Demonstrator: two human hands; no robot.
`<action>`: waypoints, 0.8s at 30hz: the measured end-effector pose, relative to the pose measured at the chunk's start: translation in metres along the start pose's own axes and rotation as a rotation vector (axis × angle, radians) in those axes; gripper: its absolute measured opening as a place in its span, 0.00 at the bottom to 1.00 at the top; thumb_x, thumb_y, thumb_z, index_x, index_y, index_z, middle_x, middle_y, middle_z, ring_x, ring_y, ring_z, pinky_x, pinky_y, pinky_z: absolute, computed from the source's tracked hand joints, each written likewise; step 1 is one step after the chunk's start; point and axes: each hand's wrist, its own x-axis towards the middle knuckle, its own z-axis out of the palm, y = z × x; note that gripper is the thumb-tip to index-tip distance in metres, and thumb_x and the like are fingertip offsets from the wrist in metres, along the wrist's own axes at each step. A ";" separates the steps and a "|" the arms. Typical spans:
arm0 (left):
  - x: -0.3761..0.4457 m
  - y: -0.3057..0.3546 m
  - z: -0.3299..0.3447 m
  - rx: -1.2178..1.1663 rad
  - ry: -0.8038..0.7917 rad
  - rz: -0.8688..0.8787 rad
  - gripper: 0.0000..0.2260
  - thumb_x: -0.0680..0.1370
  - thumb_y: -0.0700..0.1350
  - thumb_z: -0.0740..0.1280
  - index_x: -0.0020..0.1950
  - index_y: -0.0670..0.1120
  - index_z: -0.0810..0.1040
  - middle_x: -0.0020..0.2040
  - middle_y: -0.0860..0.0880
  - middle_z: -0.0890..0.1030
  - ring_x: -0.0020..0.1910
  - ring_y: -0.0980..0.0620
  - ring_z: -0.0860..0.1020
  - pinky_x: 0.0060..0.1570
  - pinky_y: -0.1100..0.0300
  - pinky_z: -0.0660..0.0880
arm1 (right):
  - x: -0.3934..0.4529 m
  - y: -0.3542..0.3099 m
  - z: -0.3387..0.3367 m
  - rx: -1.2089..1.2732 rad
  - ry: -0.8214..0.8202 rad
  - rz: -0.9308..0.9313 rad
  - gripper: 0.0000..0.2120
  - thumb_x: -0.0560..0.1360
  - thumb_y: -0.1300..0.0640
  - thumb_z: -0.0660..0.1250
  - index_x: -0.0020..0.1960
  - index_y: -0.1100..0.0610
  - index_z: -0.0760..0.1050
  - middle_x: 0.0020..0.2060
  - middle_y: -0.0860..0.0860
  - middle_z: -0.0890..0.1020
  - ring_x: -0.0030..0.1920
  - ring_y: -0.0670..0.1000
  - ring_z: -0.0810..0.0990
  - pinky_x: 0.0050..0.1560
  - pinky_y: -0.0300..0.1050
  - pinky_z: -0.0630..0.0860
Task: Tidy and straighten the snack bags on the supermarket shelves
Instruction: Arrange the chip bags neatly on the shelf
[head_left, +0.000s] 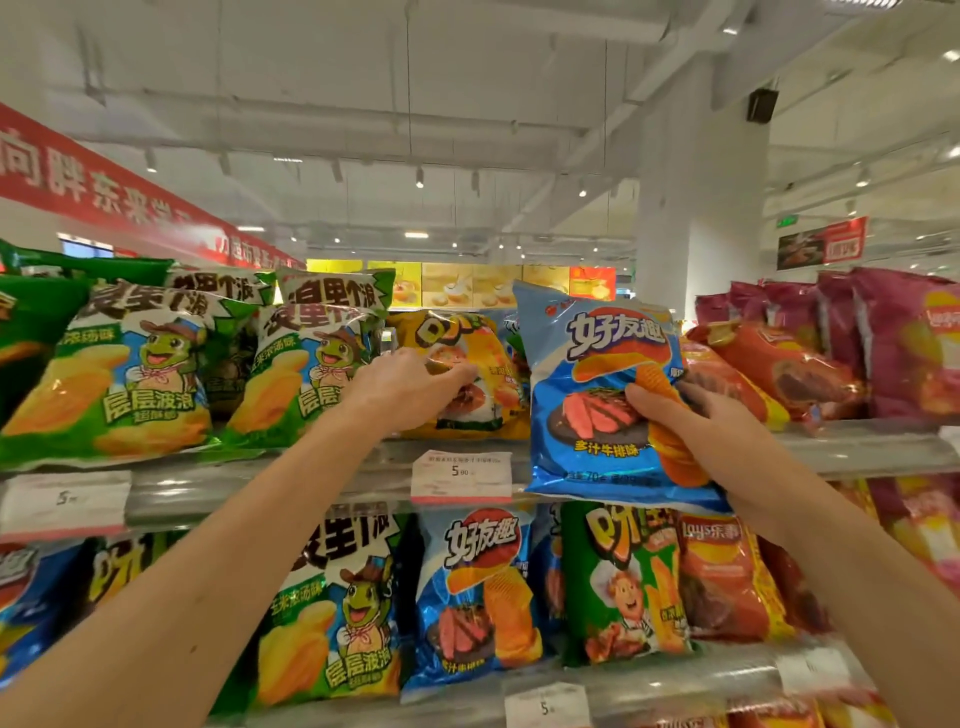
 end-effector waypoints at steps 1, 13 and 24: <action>-0.001 0.000 -0.001 -0.075 -0.005 0.004 0.28 0.77 0.71 0.61 0.55 0.45 0.74 0.48 0.48 0.78 0.46 0.49 0.77 0.43 0.56 0.71 | 0.001 0.002 -0.001 0.002 0.005 -0.008 0.26 0.65 0.36 0.72 0.56 0.51 0.80 0.26 0.42 0.76 0.26 0.42 0.73 0.27 0.35 0.68; -0.019 -0.035 -0.030 -0.449 0.248 0.136 0.42 0.73 0.67 0.71 0.80 0.49 0.62 0.72 0.49 0.75 0.68 0.48 0.74 0.69 0.49 0.70 | 0.008 -0.005 0.004 0.039 -0.016 -0.144 0.17 0.73 0.40 0.72 0.55 0.49 0.76 0.27 0.40 0.79 0.26 0.39 0.77 0.31 0.33 0.70; -0.055 -0.108 -0.080 -0.528 0.351 0.059 0.42 0.70 0.69 0.72 0.79 0.57 0.61 0.68 0.51 0.77 0.64 0.48 0.77 0.63 0.48 0.73 | 0.051 -0.045 0.087 -0.027 0.101 -0.300 0.15 0.76 0.44 0.73 0.57 0.49 0.76 0.42 0.49 0.85 0.39 0.48 0.83 0.39 0.40 0.83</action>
